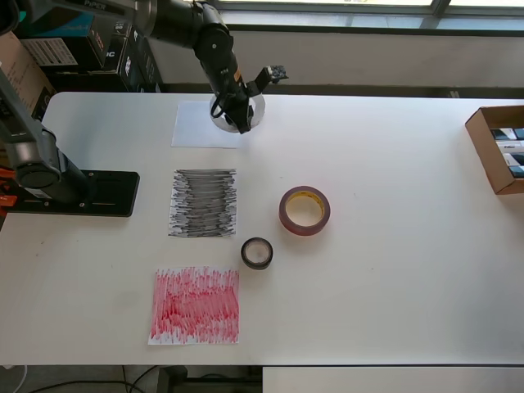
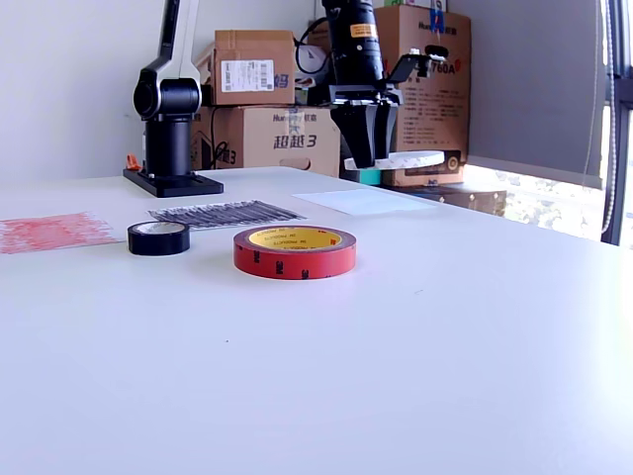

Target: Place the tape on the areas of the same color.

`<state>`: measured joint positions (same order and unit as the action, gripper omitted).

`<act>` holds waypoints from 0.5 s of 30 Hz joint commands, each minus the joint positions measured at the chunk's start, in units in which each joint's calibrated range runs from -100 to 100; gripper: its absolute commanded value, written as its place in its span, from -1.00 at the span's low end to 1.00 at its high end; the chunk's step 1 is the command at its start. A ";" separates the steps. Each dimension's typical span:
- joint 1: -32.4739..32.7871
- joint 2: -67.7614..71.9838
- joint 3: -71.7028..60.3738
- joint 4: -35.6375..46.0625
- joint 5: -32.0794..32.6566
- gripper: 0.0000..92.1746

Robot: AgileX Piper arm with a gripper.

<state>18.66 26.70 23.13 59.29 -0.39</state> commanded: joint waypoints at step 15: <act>6.69 -0.04 8.27 -0.27 0.48 -1.00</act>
<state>27.27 26.70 31.02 59.33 -0.18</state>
